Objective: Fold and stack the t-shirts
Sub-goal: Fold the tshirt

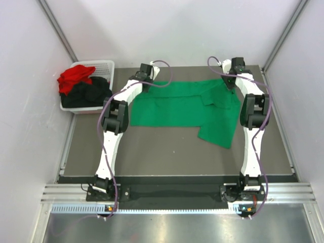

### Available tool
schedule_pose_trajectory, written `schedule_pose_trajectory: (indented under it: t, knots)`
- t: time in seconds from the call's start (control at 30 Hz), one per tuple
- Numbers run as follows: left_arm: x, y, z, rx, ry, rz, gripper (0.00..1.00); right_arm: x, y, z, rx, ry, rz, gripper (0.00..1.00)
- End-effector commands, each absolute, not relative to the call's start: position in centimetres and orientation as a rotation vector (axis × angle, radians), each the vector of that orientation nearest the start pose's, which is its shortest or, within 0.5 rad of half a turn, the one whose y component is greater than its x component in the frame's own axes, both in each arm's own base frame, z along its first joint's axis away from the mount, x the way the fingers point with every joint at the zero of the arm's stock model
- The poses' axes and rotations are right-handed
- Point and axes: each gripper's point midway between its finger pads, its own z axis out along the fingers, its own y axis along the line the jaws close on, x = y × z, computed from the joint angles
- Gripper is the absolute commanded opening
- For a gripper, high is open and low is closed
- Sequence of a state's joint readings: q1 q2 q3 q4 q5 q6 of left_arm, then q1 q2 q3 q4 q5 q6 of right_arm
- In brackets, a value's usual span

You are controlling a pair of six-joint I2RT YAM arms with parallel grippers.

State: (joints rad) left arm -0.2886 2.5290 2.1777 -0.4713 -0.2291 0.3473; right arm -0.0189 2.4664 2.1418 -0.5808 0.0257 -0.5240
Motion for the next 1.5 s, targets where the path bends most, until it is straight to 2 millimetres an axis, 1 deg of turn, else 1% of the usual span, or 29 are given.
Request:
schedule_pose_trajectory:
  t: [0.0, 0.03, 0.07, 0.1, 0.13, 0.17, 0.2, 0.23, 0.27, 0.3, 0.33, 0.37, 0.4, 0.43, 0.47, 0.5, 0.53, 0.57, 0.6, 0.63, 0.67, 0.7, 0.77, 0.8, 0.87, 1.1, 1.23, 1.27, 1.47]
  knots:
    - [59.7, -11.0, -0.6, 0.670, 2.401, 0.317, 0.00, 60.0, -4.3, 4.1, -0.609, 2.433, -0.285, 0.33]
    - [60.1, -11.0, 2.2, 0.646, 2.360, 0.316, 0.00, 59.8, -4.4, 4.6, -0.605, 2.431, -0.289, 0.33]
    - [60.1, -11.0, 3.8, 0.623, 2.340, 0.314, 0.00, 59.8, -4.4, 7.2, -0.590, 2.395, -0.300, 0.34]
    - [60.2, -11.2, 5.7, 0.589, 2.313, 0.301, 0.00, 59.0, -4.5, 7.4, -0.587, 2.402, -0.305, 0.36]
    - [59.9, -11.5, 9.4, 0.565, 2.261, 0.294, 0.00, 58.6, -4.5, 8.6, -0.582, 2.385, -0.314, 0.36]
    - [59.6, -11.5, 11.2, 0.545, 2.236, 0.298, 0.06, 58.1, -4.5, 12.6, -0.576, 2.316, -0.331, 0.38]
    - [59.2, -11.6, 13.1, 0.530, 2.210, 0.293, 0.11, 58.1, -4.5, 14.6, -0.569, 2.257, -0.352, 0.39]
    - [58.4, -11.7, 16.0, 0.514, 2.171, 0.281, 0.17, 56.5, -4.5, 13.7, -0.605, 2.272, -0.355, 0.40]
    - [57.9, -11.8, 17.1, 0.510, 2.157, 0.269, 0.22, 55.5, -4.3, 17.7, -0.608, 2.188, -0.374, 0.41]
    - [57.4, -11.9, 18.2, 0.497, 2.148, 0.255, 0.38, 53.8, -3.7, 16.2, -0.661, 2.200, -0.334, 0.42]
    - [56.3, -11.8, 18.9, 0.496, 2.154, 0.241, 0.43, 52.5, -3.0, 19.0, -0.728, 2.122, -0.325, 0.43]
    - [55.6, -11.8, 18.9, 0.502, 2.166, 0.226, 0.45, 51.3, -2.4, 18.9, -0.779, 2.103, -0.298, 0.43]
    - [55.0, -12.1, 18.7, 0.516, 2.181, 0.198, 0.49, 49.1, -1.1, 15.9, -0.855, 2.110, -0.218, 0.43]
    - [53.9, -11.9, 17.8, 0.532, 2.209, 0.191, 0.50, 47.6, -0.5, 17.5, -0.953, 2.028, -0.238, 0.45]
    - [53.4, -11.8, 17.2, 0.540, 2.223, 0.187, 0.51, 46.2, 0.1, 16.4, -1.039, 2.004, -0.216, 0.46]
    - [52.9, -11.7, 16.5, 0.538, 2.242, 0.185, 0.51, 43.1, 1.2, 12.8, -1.149, 2.039, -0.131, 0.46]
    - [51.9, -11.5, 15.1, 0.555, 2.279, 0.187, 0.52, 41.6, 2.5, 12.8, -1.296, 1.965, -0.149, 0.46]
    - [51.6, -11.4, 14.4, 0.559, 2.292, 0.186, 0.52, 40.1, 3.0, 11.6, -1.376, 1.957, -0.133, 0.46]
    - [50.9, -11.2, 13.4, 0.558, 2.318, 0.187, 0.52, 37.1, 3.9, 8.4, -1.479, 1.987, -0.073, 0.45]
    - [50.6, -11.1, 12.9, 0.556, 2.327, 0.185, 0.52, 36.0, 4.1, 8.2, -1.564, 1.936, -0.094, 0.43]
    - [50.5, -11.0, 12.4, 0.555, 2.335, 0.186, 0.52, 34.8, 4.4, 7.3, -1.616, 1.926, -0.090, 0.42]
    - [50.2, -10.9, 11.9, 0.547, 2.346, 0.181, 0.52, 32.5, 4.8, 5.1, -1.698, 1.936, -0.072, 0.40]
    - [50.0, -10.9, 11.3, 0.537, 2.360, 0.162, 0.52, 30.8, 5.2, 4.3, -1.813, 1.881, -0.099, 0.31]
    - [49.8, -10.6, 10.8, 0.536, 2.376, 0.162, 0.52, 29.0, 5.3, 3.1, -1.895, 1.882, -0.074, 0.29]
    - [49.7, -10.4, 10.5, 0.532, 2.385, 0.165, 0.52, 27.4, 5.4, 2.5, -1.947, 1.898, -0.035, 0.27]
    - [49.0, -9.9, 9.5, 0.534, 2.415, 0.177, 0.52, 26.2, 4.7, 2.6, -1.986, 1.912, -0.047, 0.28]
    - [49.1, -9.8, 9.7, 0.533, 2.409, 0.186, 0.52, 24.9, 4.7, 3.5, -2.005, 1.881, -0.039, 0.29]
    - [49.1, -9.7, 9.9, 0.533, 2.406, 0.188, 0.52, 24.0, 4.6, 3.4, -2.018, 1.891, -0.014, 0.29]
    - [48.9, -9.4, 9.7, 0.537, 2.410, 0.207, 0.52, 21.4, 4.5, 4.5, -2.026, 1.853, 0.017, 0.34]
